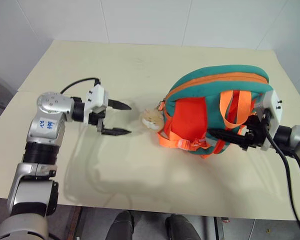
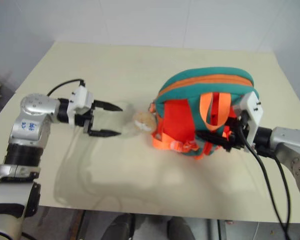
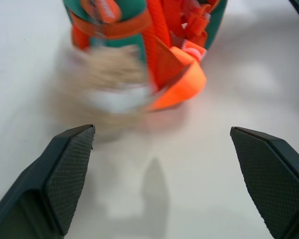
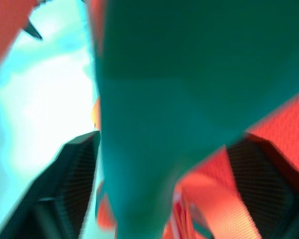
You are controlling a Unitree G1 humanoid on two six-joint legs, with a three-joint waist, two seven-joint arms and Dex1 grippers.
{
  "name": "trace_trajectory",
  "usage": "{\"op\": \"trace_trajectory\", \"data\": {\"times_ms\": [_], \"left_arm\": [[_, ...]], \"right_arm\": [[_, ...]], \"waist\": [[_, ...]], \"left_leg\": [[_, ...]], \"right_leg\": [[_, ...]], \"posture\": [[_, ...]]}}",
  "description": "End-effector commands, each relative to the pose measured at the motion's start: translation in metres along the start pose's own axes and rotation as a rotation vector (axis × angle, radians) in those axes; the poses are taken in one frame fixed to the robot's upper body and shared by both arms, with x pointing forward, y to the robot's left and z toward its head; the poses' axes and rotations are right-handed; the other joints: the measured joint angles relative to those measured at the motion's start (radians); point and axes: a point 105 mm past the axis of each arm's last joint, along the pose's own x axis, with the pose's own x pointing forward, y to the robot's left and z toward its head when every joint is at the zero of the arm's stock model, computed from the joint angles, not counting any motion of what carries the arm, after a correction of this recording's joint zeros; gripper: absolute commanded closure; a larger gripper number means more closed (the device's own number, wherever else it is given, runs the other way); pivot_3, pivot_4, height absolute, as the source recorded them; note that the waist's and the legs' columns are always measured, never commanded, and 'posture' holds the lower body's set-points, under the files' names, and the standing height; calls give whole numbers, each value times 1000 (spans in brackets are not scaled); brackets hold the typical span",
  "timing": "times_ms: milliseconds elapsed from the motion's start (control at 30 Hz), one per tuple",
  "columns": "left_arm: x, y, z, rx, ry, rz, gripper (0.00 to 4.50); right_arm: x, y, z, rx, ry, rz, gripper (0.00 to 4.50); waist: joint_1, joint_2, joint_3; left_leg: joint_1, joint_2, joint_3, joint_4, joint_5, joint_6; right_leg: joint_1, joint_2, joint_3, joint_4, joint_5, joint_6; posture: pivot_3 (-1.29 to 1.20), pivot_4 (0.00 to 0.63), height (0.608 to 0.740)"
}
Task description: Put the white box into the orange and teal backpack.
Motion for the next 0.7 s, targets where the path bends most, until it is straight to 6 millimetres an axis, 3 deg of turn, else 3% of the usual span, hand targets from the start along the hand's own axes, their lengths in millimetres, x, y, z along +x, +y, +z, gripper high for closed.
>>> {"op": "trace_trajectory", "data": {"times_ms": [33,233,367,533,700], "left_arm": [[-7,-12,12,8,-78,9,0],[-7,-34,-3,-38,-111,41,0],[-13,-37,-9,-54,-105,83,0],[-26,-33,-13,-28,-84,178,0],[-26,-39,-11,-35,-79,163,0]], "right_arm": [[-21,-2,6,-114,13,-42,18],[-50,-11,-11,-116,42,-160,18],[-63,-14,-17,-141,60,-186,18],[-68,-15,-33,-129,121,-170,18],[-70,-24,-43,-117,139,-143,18]], "waist": [[0,0,0],[0,0,0],[-2,0,0],[-1,0,0],[-2,1,0]], "left_leg": [[0,0,0,0,0,0],[1,0,0,0,1,3],[3,1,0,0,3,5],[3,1,0,-1,7,7],[3,0,0,-1,7,8]], "right_leg": [[0,0,0,1,0,0],[1,0,0,2,2,-2],[0,2,0,3,5,-3],[0,1,1,2,9,-3],[1,0,1,2,10,-2]], "posture": [[0,150,740],[0,150,740],[0,150,740],[0,150,740],[0,150,740]]}}
